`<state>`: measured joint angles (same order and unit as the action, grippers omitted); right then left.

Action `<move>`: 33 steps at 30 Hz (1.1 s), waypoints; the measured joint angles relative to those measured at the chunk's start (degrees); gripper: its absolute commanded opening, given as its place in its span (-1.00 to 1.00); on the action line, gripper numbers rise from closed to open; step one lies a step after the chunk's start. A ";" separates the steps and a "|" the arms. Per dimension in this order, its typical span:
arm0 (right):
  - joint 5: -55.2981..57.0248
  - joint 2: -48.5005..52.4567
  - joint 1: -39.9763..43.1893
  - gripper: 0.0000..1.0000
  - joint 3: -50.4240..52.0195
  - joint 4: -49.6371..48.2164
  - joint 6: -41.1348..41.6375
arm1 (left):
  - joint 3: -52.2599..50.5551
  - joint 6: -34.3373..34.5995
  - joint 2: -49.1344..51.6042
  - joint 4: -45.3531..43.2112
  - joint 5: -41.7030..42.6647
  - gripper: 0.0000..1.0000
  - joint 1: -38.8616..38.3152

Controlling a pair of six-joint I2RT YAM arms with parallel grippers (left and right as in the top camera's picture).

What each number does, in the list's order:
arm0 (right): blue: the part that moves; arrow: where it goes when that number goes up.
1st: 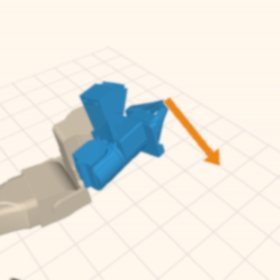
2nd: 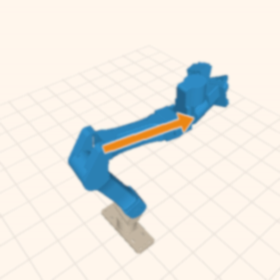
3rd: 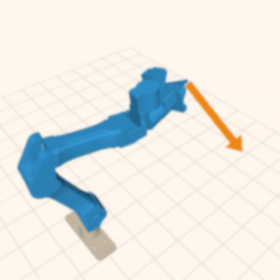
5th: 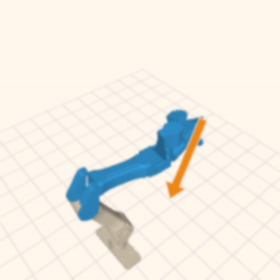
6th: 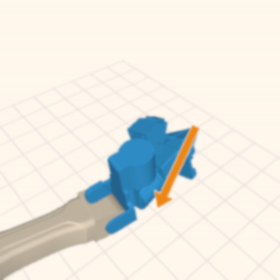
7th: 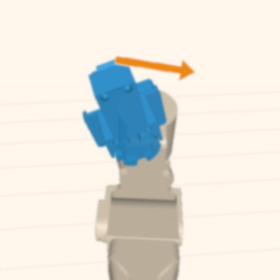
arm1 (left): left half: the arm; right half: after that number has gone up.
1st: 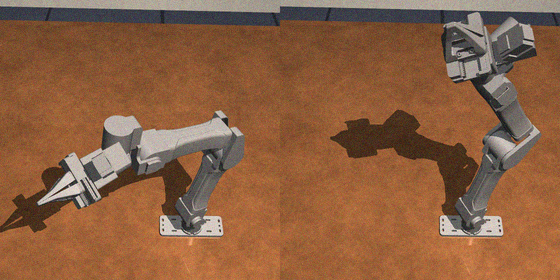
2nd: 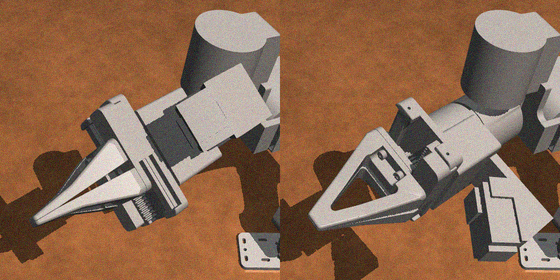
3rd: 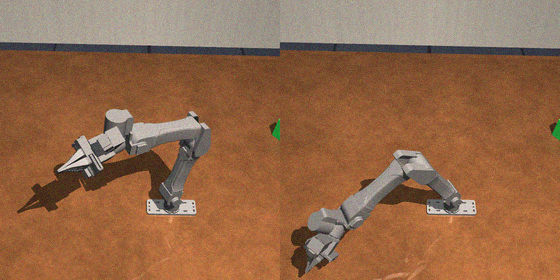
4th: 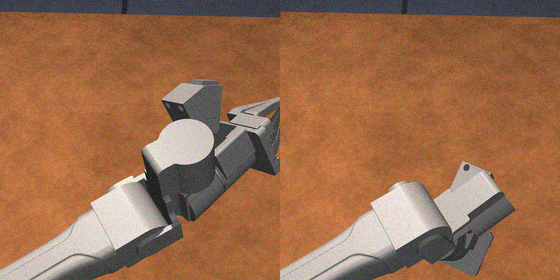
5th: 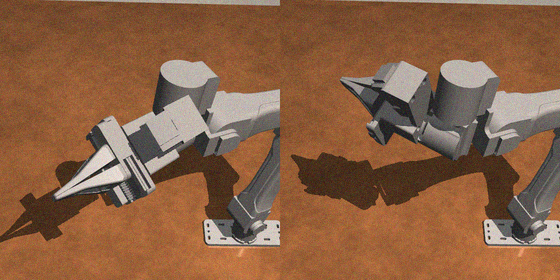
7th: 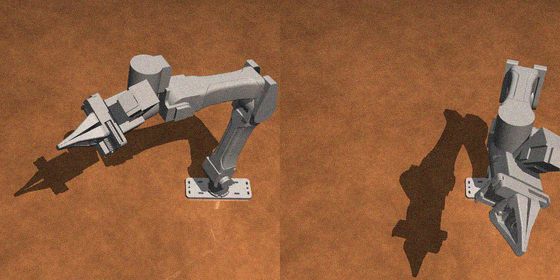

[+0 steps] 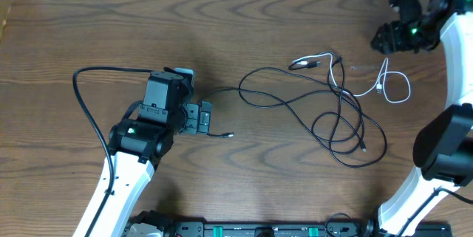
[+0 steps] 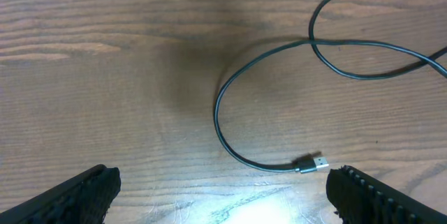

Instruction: Untangle cables

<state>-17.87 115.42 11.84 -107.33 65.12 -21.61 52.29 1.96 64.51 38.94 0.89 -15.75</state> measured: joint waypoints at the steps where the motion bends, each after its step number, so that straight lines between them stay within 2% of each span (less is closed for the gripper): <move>1: -1.05 0.00 -0.02 0.38 2.67 -2.78 -0.74 | 0.00 0.02 0.00 0.04 0.02 0.99 0.00; 9: -9.64 0.04 -0.04 0.47 18.82 -17.81 -6.14 | 0.00 0.00 0.02 0.00 0.02 1.00 0.00; 18: -11.61 0.04 -1.73 0.50 30.56 -32.44 -7.48 | 0.00 0.00 0.02 0.02 0.00 1.00 0.00; 26: -12.48 0.04 -6.08 0.53 32.81 -39.34 -7.72 | 0.00 0.02 0.02 0.02 0.00 0.99 0.00; 33: -12.59 0.04 -9.07 0.56 32.81 -41.05 -9.14 | 0.00 0.00 0.02 0.02 0.02 0.99 0.00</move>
<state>-30.46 115.46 2.76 -74.52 24.08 -30.74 52.29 1.96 64.53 38.96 0.91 -15.75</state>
